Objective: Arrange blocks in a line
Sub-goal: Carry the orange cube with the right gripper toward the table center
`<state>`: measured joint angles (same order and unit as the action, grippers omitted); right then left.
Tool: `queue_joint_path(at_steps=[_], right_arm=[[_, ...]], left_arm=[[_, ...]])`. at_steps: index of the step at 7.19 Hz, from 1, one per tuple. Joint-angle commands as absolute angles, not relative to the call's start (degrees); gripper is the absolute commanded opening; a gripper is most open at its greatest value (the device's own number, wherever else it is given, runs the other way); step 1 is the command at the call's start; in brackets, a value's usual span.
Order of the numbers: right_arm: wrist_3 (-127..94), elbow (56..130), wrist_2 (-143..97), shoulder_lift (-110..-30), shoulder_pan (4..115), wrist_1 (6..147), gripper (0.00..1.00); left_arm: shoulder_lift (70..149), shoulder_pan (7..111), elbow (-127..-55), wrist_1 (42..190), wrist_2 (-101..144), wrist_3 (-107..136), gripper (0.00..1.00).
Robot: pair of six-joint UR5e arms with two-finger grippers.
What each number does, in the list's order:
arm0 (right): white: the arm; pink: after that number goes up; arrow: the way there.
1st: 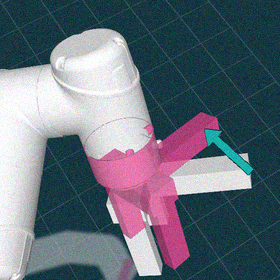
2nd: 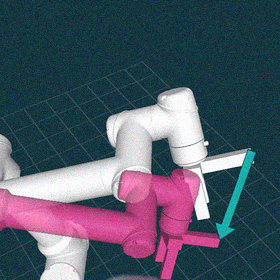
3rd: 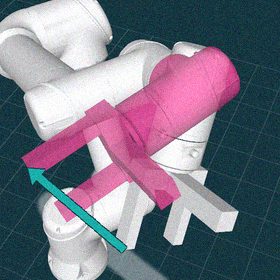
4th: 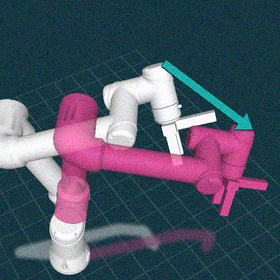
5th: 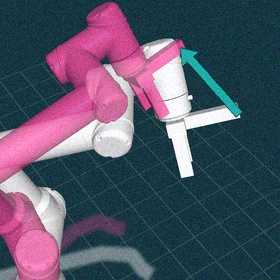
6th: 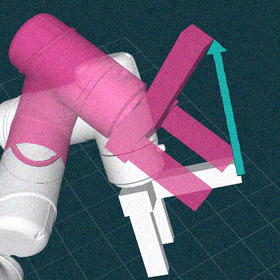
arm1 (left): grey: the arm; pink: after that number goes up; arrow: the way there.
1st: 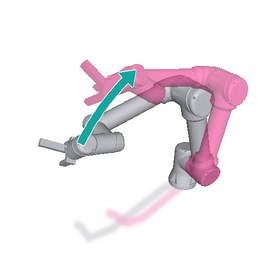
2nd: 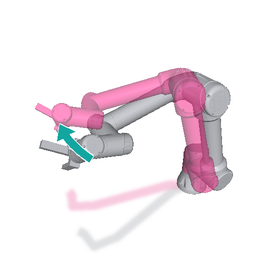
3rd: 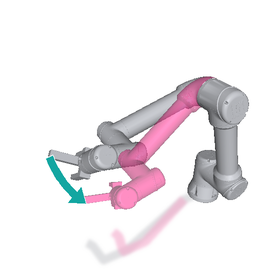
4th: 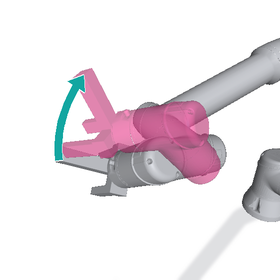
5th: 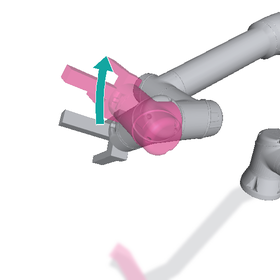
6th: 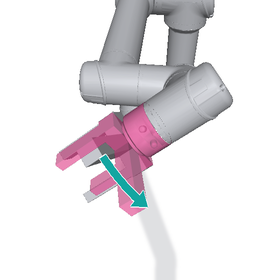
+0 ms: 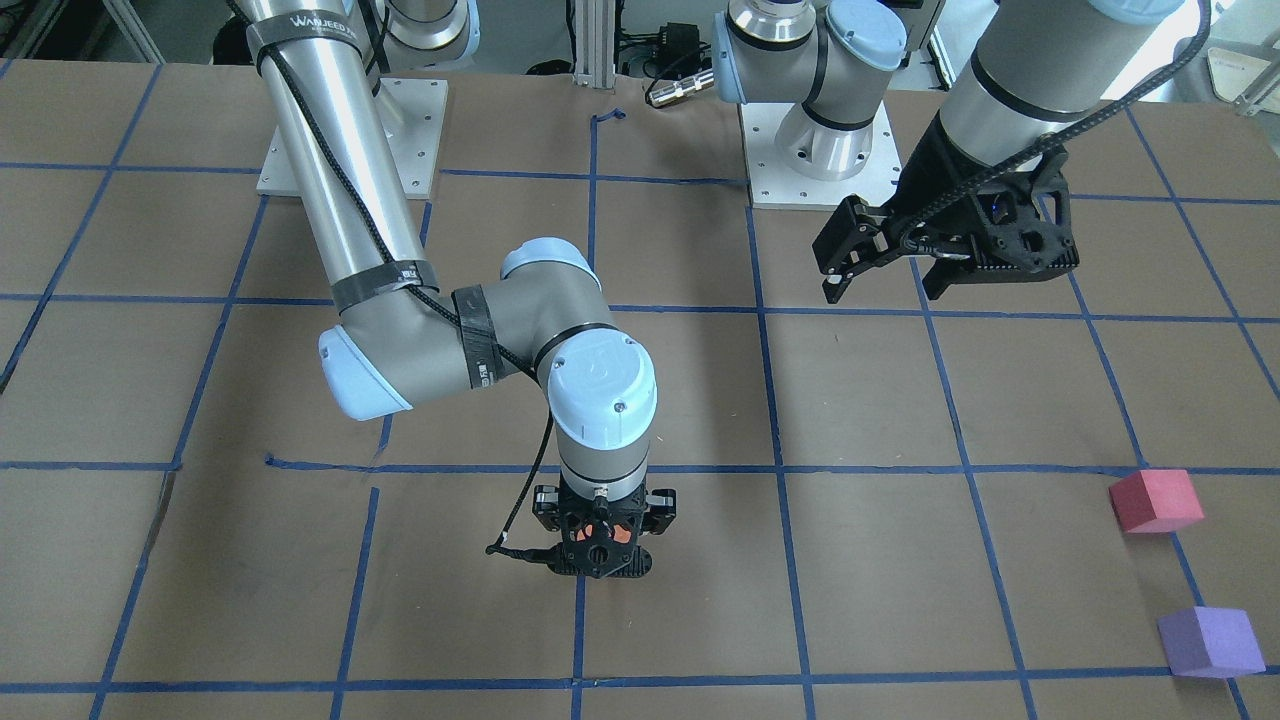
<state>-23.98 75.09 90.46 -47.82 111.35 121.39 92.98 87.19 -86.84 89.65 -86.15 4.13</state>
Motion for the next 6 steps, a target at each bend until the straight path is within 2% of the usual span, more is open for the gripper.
queue_joint_path(at_steps=[1, 2, 3, 4, 5, 6], right_arm=[[-23.8, 75.0, 90.2, -47.4, 111.4, 121.5, 0.13], [-23.8, 75.0, 89.9, -47.3, 111.4, 121.4, 0.17], [-22.7, 75.0, 90.0, -47.2, 111.4, 121.6, 0.25], [-23.0, 75.1, 89.7, -47.3, 111.4, 121.6, 0.64], [-23.5, 75.1, 90.5, -47.5, 111.3, 121.6, 1.0], [-23.4, 75.0, 90.5, -47.9, 111.3, 121.6, 1.0]], left_arm=[[93.0, 87.2, -86.8, 89.6, -86.9, 4.2, 1.0], [93.0, 87.2, -86.8, 89.7, -88.1, 4.2, 1.0], [93.0, 87.2, -86.8, 89.7, -88.2, 4.2, 1.0], [93.0, 87.2, -86.9, 89.8, -88.1, 4.5, 1.0], [93.0, 87.2, -87.0, 89.7, -87.9, 4.7, 1.0], [93.0, 87.2, -87.0, 89.7, -87.9, 4.7, 1.0]])
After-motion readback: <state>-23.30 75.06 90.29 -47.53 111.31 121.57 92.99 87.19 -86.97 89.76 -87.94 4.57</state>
